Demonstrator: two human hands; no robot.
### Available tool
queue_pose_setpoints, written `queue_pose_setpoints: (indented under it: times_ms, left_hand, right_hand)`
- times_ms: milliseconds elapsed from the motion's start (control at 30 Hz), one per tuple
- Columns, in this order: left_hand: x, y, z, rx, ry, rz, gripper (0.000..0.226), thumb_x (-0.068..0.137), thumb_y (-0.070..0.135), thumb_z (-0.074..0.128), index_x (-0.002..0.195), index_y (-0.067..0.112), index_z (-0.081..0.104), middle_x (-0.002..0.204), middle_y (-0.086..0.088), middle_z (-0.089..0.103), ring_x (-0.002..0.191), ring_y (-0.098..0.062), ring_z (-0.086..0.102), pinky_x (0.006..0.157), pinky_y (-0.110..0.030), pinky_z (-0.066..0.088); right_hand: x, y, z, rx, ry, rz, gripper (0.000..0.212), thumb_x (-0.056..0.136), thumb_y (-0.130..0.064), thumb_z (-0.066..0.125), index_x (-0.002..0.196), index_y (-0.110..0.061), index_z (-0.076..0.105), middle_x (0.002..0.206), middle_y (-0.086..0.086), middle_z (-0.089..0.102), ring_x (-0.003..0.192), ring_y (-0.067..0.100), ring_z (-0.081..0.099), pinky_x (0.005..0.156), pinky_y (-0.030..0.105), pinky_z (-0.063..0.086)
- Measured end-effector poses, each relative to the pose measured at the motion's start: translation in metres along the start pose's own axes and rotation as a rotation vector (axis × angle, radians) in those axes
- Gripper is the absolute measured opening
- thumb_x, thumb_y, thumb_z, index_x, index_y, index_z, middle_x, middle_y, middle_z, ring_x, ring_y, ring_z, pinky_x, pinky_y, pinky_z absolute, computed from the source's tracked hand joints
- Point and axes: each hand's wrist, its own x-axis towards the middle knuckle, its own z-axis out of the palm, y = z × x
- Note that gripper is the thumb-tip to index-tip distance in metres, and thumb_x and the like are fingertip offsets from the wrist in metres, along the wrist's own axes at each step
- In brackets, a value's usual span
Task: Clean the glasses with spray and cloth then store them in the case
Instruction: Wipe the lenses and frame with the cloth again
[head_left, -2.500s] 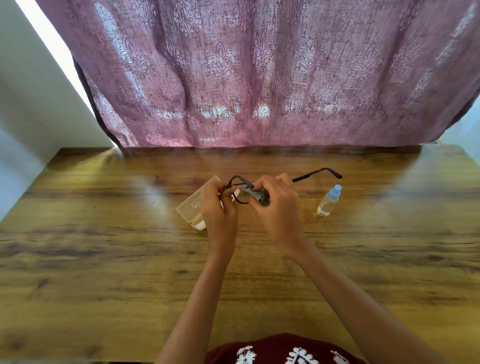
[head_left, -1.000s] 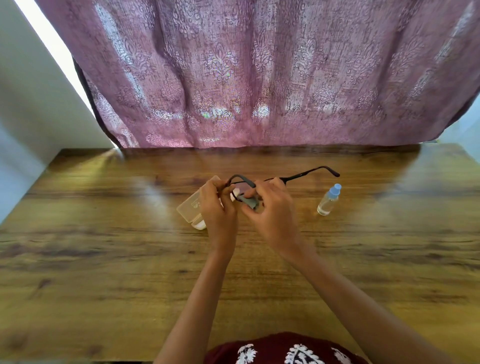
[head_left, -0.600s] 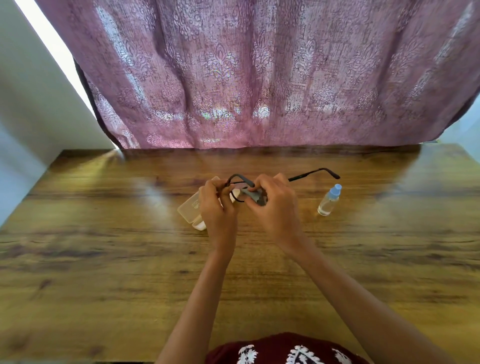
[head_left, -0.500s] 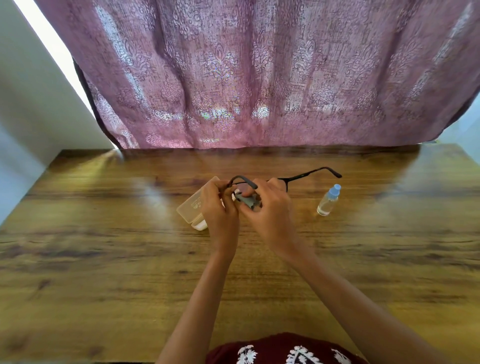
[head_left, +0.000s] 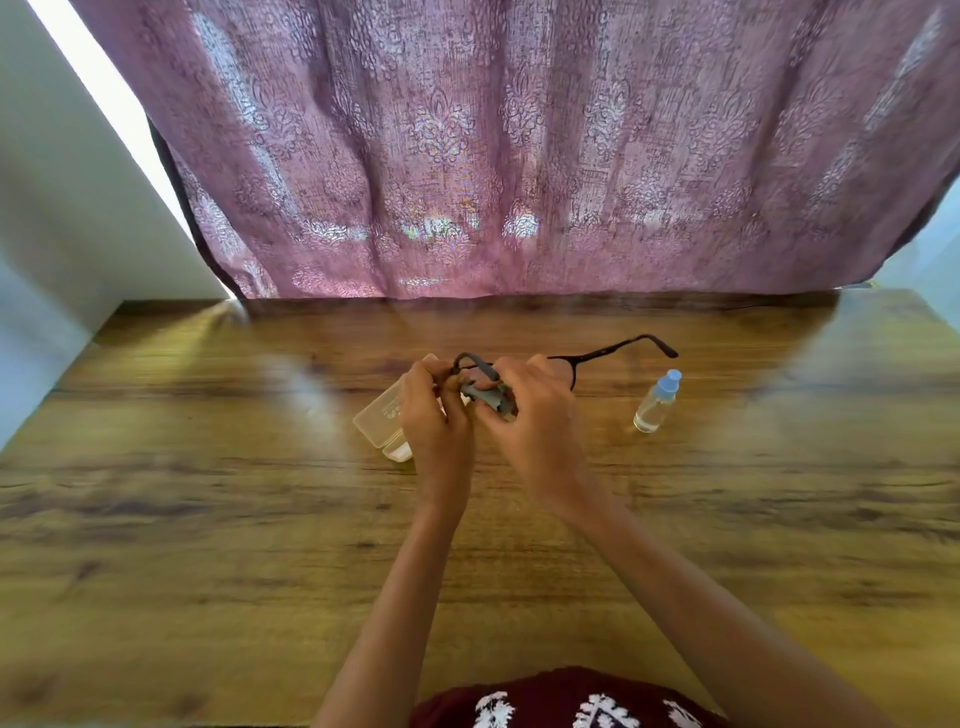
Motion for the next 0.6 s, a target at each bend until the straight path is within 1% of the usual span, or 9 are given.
queue_pose_setpoints:
  times_ms: [67, 167, 233, 300, 367, 433, 500, 567, 600]
  left_hand:
    - [-0.001, 0.001, -0.001, -0.015, -0.003, -0.001, 0.013, 0.089, 0.008, 0.041, 0.091, 0.014, 0.052, 0.093, -0.009, 0.061, 0.087, -0.025, 0.055, 0.076, -0.044, 0.048]
    - [0.0, 0.001, -0.002, 0.02, 0.017, 0.009, 0.017, 0.089, 0.001, 0.042, 0.093, 0.013, 0.054, 0.093, -0.009, 0.06, 0.087, -0.022, 0.054, 0.076, -0.043, 0.048]
    - [0.001, 0.0, -0.003, 0.056, 0.027, 0.004, 0.02, 0.088, -0.005, 0.043, 0.095, 0.009, 0.055, 0.092, -0.01, 0.059, 0.084, -0.016, 0.052, 0.075, -0.04, 0.047]
    - [0.002, 0.0, -0.003, 0.076, 0.032, -0.006, 0.02, 0.089, -0.007, 0.044, 0.094, 0.009, 0.054, 0.091, -0.009, 0.058, 0.082, -0.011, 0.049, 0.074, -0.038, 0.046]
    - [0.002, -0.002, -0.004, 0.074, 0.032, 0.005, 0.02, 0.091, -0.006, 0.046, 0.093, 0.013, 0.053, 0.09, -0.006, 0.058, 0.082, -0.015, 0.051, 0.074, -0.039, 0.047]
    - [0.003, -0.004, -0.006, 0.087, 0.043, 0.017, 0.023, 0.091, -0.005, 0.047, 0.09, 0.018, 0.051, 0.087, 0.001, 0.056, 0.081, -0.022, 0.053, 0.073, -0.042, 0.047]
    - [0.003, -0.005, -0.008, 0.113, 0.06, 0.037, 0.025, 0.09, -0.005, 0.048, 0.089, 0.02, 0.048, 0.084, 0.01, 0.052, 0.08, -0.024, 0.054, 0.071, -0.04, 0.047]
    - [0.001, -0.003, -0.009, 0.123, 0.068, 0.049, 0.026, 0.09, -0.005, 0.048, 0.091, 0.021, 0.048, 0.083, 0.013, 0.051, 0.079, -0.02, 0.054, 0.072, -0.03, 0.045]
    - [0.0, -0.003, -0.009, 0.121, 0.067, 0.05, 0.027, 0.09, -0.007, 0.047, 0.091, 0.02, 0.048, 0.083, 0.015, 0.05, 0.079, -0.016, 0.054, 0.071, -0.023, 0.043]
  right_hand:
    - [0.003, 0.0, 0.0, 0.001, -0.003, -0.003, 0.019, 0.073, -0.01, 0.077, 0.083, -0.011, 0.062, 0.073, -0.008, 0.057, 0.075, 0.005, 0.045, 0.056, 0.02, 0.041]
    - [0.009, 0.004, -0.001, -0.016, 0.025, 0.061, 0.018, 0.075, -0.011, 0.076, 0.082, -0.015, 0.06, 0.074, -0.013, 0.056, 0.075, 0.003, 0.042, 0.058, 0.013, 0.032]
    - [0.01, 0.007, -0.003, -0.018, 0.024, 0.085, 0.02, 0.074, -0.012, 0.078, 0.079, -0.015, 0.058, 0.073, -0.014, 0.054, 0.073, 0.005, 0.042, 0.057, 0.01, 0.029]
    - [0.006, 0.01, -0.007, 0.049, -0.006, 0.064, 0.02, 0.072, -0.012, 0.079, 0.079, -0.013, 0.06, 0.075, -0.012, 0.056, 0.071, 0.008, 0.047, 0.058, 0.013, 0.036]
    - [-0.001, 0.011, -0.014, 0.171, -0.026, 0.089, 0.018, 0.072, -0.012, 0.078, 0.082, -0.013, 0.063, 0.081, -0.006, 0.06, 0.072, 0.01, 0.054, 0.061, 0.021, 0.046]
    - [-0.008, 0.013, -0.023, 0.286, -0.014, 0.183, 0.015, 0.075, -0.012, 0.077, 0.084, -0.015, 0.064, 0.084, -0.005, 0.062, 0.076, 0.009, 0.058, 0.067, 0.017, 0.047]
    - [-0.013, 0.018, -0.031, 0.406, 0.007, 0.347, 0.015, 0.079, -0.012, 0.075, 0.085, -0.019, 0.064, 0.085, -0.008, 0.065, 0.08, 0.006, 0.061, 0.071, 0.012, 0.048]
    - [-0.016, 0.024, -0.036, 0.51, 0.053, 0.518, 0.019, 0.08, -0.012, 0.074, 0.083, -0.026, 0.061, 0.086, -0.01, 0.066, 0.081, 0.005, 0.064, 0.072, 0.015, 0.051]
    - [-0.016, 0.027, -0.037, 0.559, 0.084, 0.594, 0.019, 0.081, -0.012, 0.074, 0.083, -0.027, 0.061, 0.086, -0.009, 0.067, 0.082, 0.008, 0.065, 0.072, 0.017, 0.052]
